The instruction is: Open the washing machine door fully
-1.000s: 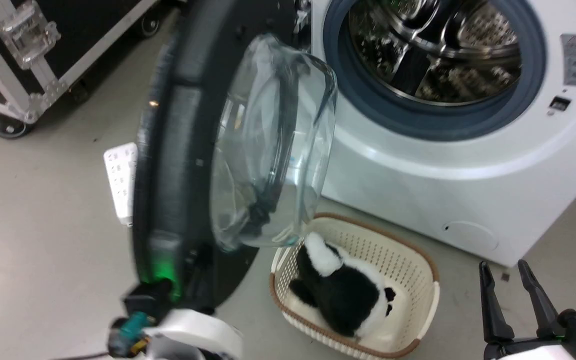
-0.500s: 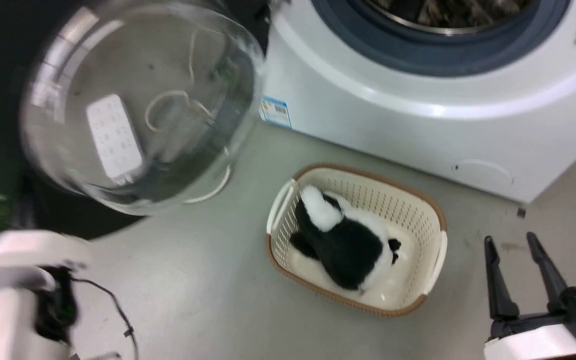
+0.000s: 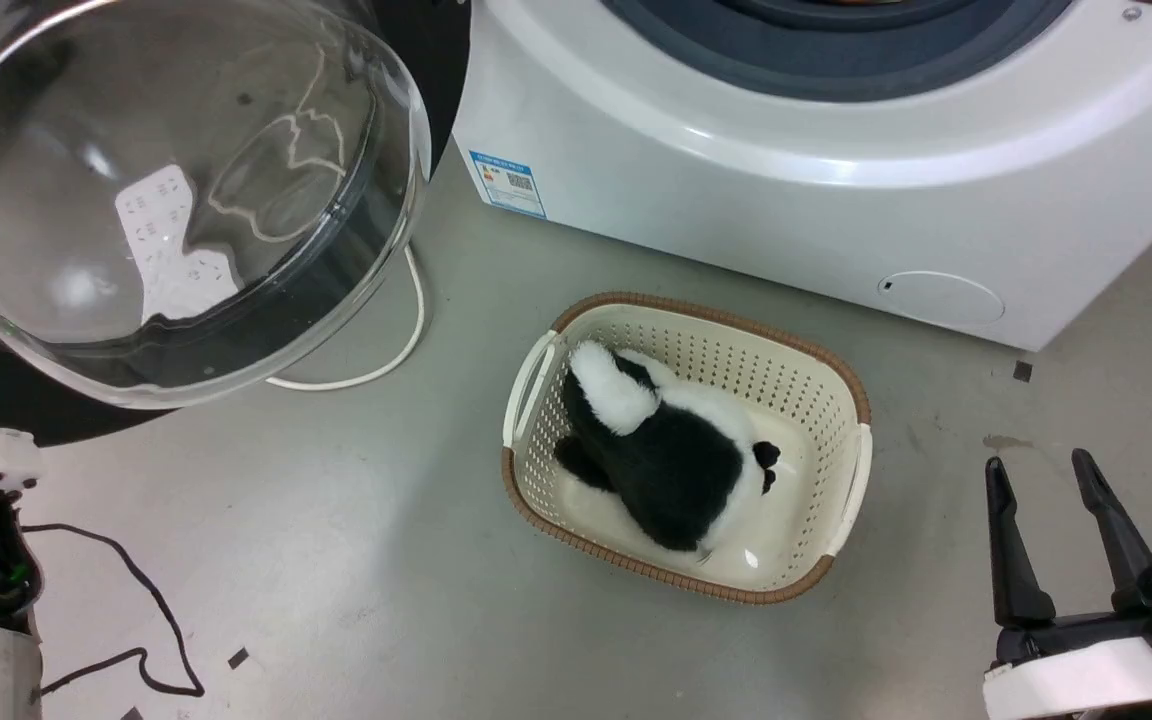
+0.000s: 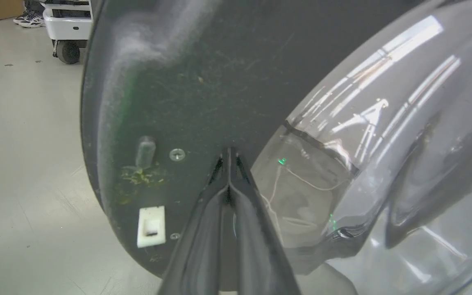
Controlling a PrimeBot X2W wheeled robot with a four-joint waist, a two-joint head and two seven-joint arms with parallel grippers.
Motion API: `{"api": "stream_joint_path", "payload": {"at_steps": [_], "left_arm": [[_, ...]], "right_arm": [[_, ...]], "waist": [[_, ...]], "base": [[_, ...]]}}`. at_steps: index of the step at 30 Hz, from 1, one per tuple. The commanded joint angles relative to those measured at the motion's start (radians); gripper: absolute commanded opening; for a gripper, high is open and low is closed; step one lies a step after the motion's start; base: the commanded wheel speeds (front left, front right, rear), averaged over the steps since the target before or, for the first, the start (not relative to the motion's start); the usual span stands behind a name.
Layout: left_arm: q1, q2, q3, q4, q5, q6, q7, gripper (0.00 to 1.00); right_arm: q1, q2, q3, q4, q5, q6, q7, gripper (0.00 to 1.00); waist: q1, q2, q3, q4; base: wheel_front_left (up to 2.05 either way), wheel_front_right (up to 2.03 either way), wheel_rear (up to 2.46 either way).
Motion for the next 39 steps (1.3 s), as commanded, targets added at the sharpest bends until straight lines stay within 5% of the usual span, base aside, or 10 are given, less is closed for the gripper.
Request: {"api": "stream_joint_path", "payload": {"at_steps": [1, 12, 21, 39], "left_arm": [[-0.003, -0.003, 0.001, 0.007, 0.018, -0.012, -0.005, 0.00], [0.146, -0.149, -0.070, -0.245, 0.238, -0.033, -0.006, 0.00], [0.326, -0.272, -0.165, -0.427, 0.297, -0.049, -0.006, 0.00], [0.493, -0.334, -0.323, -0.395, 0.365, -0.063, -0.006, 0.00]], "right_arm": [[-0.015, -0.002, -0.002, 0.002, 0.000, 0.001, -0.002, 1.00], [-0.017, 0.020, -0.033, 0.038, 0.011, 0.001, -0.004, 1.00], [0.002, 0.034, -0.046, 0.034, 0.017, 0.001, -0.005, 1.00], [0.085, 0.036, -0.017, 0.039, 0.050, 0.001, -0.005, 1.00]], "waist": [[0.0000, 0.0000, -0.011, -0.001], [0.0000, 0.0000, -0.149, -0.035], [0.0000, 0.0000, -0.271, -0.126], [0.0000, 0.0000, -0.349, -0.239]], "base": [[0.00, 0.00, 0.00], [0.00, 0.00, 0.00], [0.00, 0.00, 0.00], [0.00, 0.00, 0.00]]}}
